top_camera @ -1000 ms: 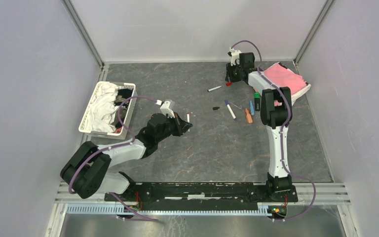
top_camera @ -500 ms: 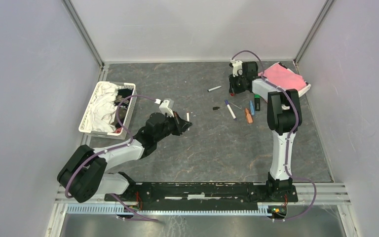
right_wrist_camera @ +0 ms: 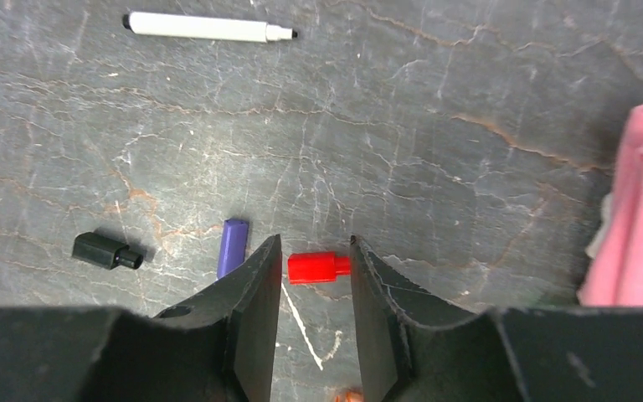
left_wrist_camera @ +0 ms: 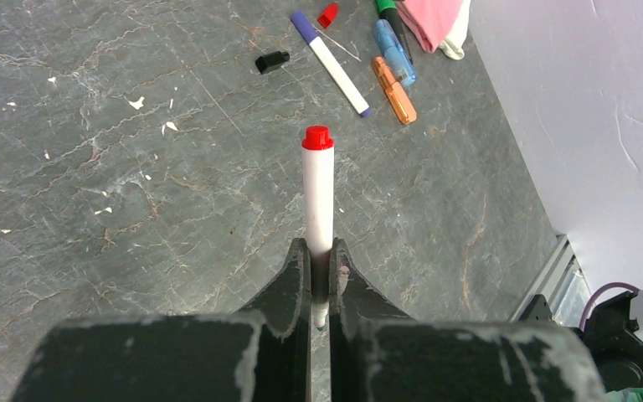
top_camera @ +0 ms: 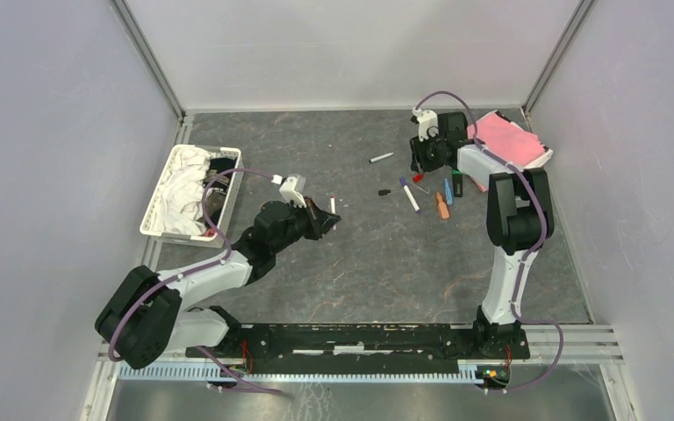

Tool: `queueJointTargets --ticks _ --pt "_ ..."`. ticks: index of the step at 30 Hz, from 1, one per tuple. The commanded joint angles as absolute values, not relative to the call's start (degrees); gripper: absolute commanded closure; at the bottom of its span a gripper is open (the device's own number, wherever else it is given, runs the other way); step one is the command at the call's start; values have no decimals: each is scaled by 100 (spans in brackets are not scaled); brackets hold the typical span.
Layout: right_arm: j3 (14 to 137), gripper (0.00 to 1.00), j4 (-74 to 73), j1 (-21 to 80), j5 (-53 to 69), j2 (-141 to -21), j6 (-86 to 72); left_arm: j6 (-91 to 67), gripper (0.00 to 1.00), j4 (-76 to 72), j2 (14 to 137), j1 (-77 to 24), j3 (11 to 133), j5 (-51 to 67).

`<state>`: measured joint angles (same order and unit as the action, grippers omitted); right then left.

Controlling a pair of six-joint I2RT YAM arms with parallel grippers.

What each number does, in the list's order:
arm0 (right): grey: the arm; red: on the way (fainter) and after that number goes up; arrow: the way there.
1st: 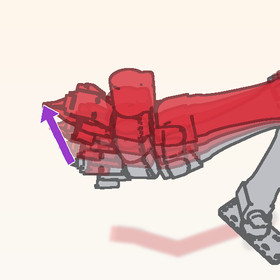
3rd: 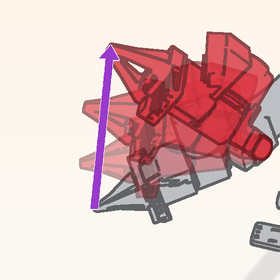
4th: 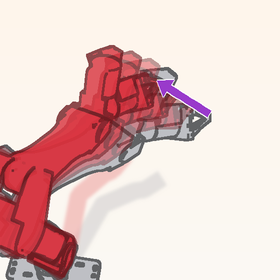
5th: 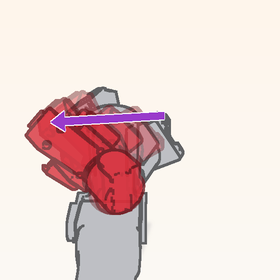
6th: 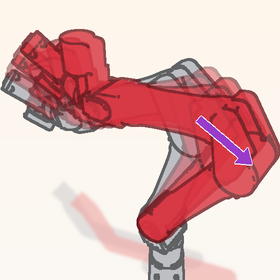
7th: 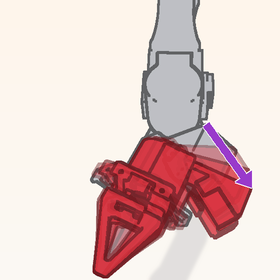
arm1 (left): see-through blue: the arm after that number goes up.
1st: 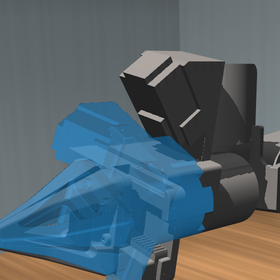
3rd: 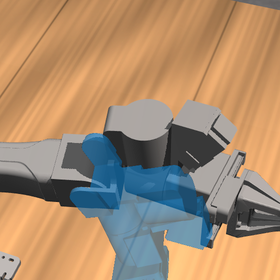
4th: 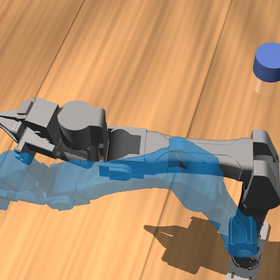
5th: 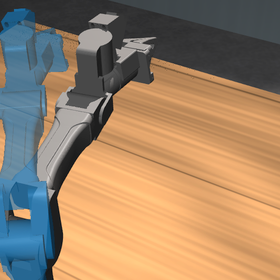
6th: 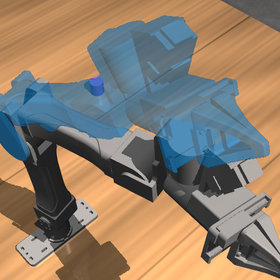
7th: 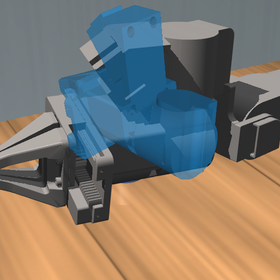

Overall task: Insert the pens into the pen caps
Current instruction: Move the pen cap to the center of the board.

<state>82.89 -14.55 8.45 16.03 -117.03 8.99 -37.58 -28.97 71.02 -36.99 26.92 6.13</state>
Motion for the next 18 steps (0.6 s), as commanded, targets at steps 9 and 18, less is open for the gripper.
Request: queueJointTargets --ticks 9,18 --pt "7095 38 -858 726 1237 -10614 -1171 -3543 98 -3035 6943 -3698 2669 641" --pt "7459 46 -1209 796 512 -11028 -2527 -3568 98 -3113 6897 -3701 2609 637"
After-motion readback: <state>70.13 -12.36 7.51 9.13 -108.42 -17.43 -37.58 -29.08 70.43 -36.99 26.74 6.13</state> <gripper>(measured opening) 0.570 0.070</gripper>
